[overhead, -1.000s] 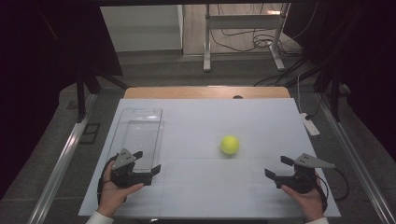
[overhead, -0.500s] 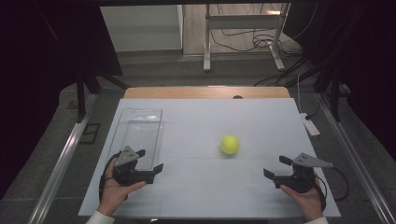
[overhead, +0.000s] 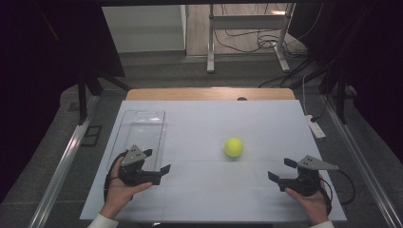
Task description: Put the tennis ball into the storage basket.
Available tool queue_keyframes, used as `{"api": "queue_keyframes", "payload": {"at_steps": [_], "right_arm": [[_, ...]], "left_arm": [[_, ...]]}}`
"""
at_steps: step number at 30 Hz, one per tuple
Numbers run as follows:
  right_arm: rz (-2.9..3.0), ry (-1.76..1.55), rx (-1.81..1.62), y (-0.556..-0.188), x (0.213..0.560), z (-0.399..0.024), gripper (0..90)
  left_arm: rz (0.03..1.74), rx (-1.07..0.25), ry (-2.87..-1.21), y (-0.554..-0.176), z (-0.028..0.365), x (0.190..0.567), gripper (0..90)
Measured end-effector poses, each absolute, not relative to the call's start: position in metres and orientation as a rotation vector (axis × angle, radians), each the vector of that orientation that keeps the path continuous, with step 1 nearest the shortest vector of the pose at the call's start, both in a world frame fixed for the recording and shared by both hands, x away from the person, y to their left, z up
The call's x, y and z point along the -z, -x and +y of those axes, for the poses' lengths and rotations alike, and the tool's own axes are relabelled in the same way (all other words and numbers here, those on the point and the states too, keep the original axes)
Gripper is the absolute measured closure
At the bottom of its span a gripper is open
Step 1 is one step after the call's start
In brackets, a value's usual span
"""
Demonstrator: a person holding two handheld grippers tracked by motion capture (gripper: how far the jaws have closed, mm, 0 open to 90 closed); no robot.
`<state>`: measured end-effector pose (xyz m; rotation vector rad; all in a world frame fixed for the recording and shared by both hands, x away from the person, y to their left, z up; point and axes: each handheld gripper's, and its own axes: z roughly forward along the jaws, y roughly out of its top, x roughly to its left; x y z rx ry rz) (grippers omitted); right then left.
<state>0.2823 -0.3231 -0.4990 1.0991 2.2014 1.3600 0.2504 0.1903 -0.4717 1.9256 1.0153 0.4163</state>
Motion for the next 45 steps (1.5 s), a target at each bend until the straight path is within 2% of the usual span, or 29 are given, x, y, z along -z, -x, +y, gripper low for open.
{"api": "queue_keyframes", "payload": {"at_steps": [45], "right_arm": [[2.207, -1.108, -1.344, -0.283, 0.502, -0.323, 10.6]], "left_arm": [[0.964, -0.383, -1.969, -0.276, 0.160, 0.460, 11.0]]}}
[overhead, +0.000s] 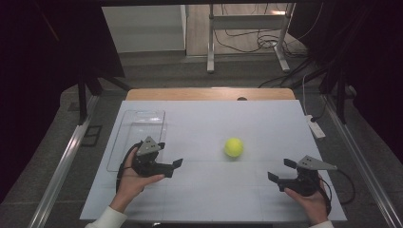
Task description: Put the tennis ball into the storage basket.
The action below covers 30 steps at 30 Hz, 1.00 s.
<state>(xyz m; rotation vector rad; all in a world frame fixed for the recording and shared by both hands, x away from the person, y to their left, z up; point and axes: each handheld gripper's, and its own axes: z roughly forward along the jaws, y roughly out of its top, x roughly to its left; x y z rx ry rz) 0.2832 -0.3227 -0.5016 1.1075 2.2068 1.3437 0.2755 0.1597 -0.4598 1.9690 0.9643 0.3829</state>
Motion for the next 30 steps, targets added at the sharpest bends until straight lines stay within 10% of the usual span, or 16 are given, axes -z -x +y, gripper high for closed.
{"api": "queue_keyframes", "payload": {"at_steps": [30], "right_arm": [[2.213, -1.106, -1.344, -0.283, 0.502, -0.323, 10.4]], "left_arm": [[0.932, -0.343, -2.003, -0.291, 0.140, 0.451, 10.7]]}}
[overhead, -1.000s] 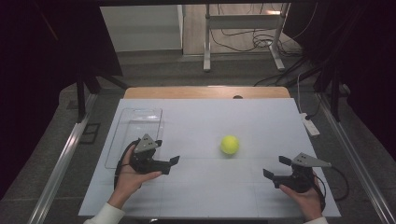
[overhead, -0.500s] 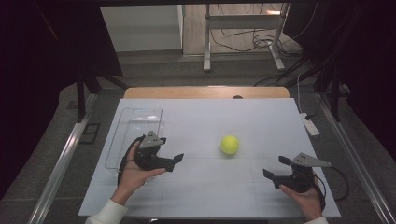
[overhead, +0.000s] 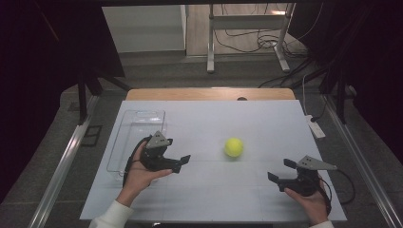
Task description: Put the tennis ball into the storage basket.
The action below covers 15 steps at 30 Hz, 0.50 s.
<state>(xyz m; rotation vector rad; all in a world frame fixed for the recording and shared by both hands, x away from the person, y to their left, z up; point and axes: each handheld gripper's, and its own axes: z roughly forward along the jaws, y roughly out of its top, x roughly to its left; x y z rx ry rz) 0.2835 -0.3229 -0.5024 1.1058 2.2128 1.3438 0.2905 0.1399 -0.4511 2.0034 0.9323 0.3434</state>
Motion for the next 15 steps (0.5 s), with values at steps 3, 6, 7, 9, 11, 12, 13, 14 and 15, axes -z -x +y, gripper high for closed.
{"api": "queue_keyframes", "payload": {"at_steps": [3, 6, 7, 9, 11, 12, 13, 14, 15], "right_arm": [[2.215, -1.105, -1.344, -0.2835, 0.5025, -0.3227, 10.4], [2.216, -1.104, -1.344, -0.2836, 0.5026, -0.3226, 10.4], [2.216, -1.104, -1.345, -0.2836, 0.5025, -0.3226, 10.4], [2.216, -1.104, -1.344, -0.2836, 0.5026, -0.3227, 10.4], [2.217, -1.103, -1.343, -0.2836, 0.5026, -0.3226, 10.4], [2.218, -1.103, -1.342, -0.2836, 0.5026, -0.3225, 10.4], [2.218, -1.101, -1.341, -0.2835, 0.5026, -0.3224, 10.4], [2.217, -1.100, -1.341, -0.2835, 0.5027, -0.3223, 10.4], [2.217, -1.100, -1.341, -0.2835, 0.5027, -0.3223, 10.4]], "left_arm": [[0.931, -0.336, -2.012, -0.2921, 0.1382, 0.4518, 10.6], [0.929, -0.336, -2.018, -0.2929, 0.1372, 0.4522, 10.6], [0.926, -0.332, -2.022, -0.2934, 0.1366, 0.4521, 10.6], [0.925, -0.328, -2.026, -0.2941, 0.1353, 0.4521, 10.5], [0.922, -0.326, -2.030, -0.2948, 0.1339, 0.4522, 10.5], [0.919, -0.324, -2.033, -0.2952, 0.1330, 0.4524, 10.5], [0.919, -0.323, -2.036, -0.2955, 0.1323, 0.4526, 10.4], [0.919, -0.323, -2.036, -0.2955, 0.1323, 0.4526, 10.4], [0.917, -0.321, -2.038, -0.2959, 0.1316, 0.4527, 10.4]]}}
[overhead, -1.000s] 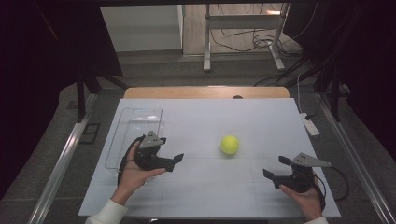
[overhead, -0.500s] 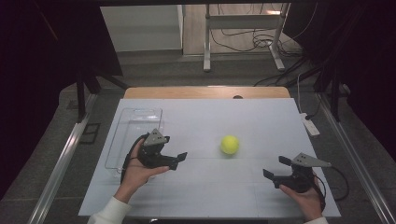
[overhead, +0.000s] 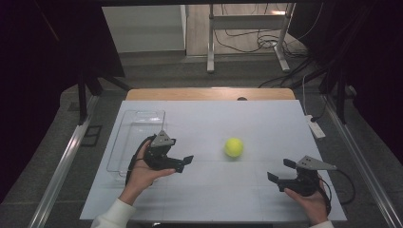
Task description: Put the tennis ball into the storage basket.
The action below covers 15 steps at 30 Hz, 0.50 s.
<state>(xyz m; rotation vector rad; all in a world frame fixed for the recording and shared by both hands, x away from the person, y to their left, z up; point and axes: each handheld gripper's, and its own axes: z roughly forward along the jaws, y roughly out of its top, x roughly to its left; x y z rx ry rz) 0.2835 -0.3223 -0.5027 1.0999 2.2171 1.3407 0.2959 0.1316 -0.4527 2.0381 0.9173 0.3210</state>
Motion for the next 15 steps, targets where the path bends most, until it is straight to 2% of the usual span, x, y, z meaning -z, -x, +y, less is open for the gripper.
{"api": "queue_keyframes", "payload": {"at_steps": [15], "right_arm": [[2.221, -1.097, -1.328, -0.2837, 0.5031, -0.3221, 10.4]], "left_arm": [[0.913, -0.300, -2.059, -0.3007, 0.1257, 0.4548, 10.2]]}}
